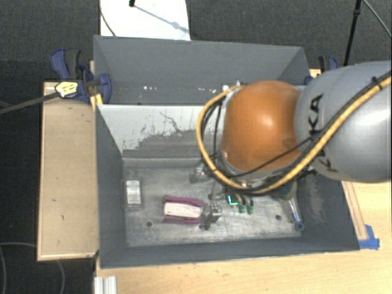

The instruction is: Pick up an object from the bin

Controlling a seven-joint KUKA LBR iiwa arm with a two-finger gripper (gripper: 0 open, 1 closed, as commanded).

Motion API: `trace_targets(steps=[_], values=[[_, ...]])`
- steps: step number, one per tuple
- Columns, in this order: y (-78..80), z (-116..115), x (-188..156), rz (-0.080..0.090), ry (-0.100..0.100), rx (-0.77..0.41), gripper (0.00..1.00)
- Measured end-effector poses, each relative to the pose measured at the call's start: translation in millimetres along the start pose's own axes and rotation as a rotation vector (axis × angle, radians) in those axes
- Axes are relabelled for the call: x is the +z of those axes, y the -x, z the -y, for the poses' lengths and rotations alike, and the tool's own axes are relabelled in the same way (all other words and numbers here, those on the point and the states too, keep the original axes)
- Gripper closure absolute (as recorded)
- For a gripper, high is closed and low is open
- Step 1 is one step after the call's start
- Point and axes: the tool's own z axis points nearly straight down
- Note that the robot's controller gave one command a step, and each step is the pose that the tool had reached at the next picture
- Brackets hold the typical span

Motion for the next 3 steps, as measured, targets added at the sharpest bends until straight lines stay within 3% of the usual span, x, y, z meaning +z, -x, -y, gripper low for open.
trace_targets(steps=[1, 2, 3], values=[[22.0, 5, 147, 0.005, 0.000, -0.126, 0.00], [23.5, 5, 143, 0.011, 0.001, -0.121, 1.00], [5.0, 24, -25, 0.013, -0.001, -0.385, 1.00]])
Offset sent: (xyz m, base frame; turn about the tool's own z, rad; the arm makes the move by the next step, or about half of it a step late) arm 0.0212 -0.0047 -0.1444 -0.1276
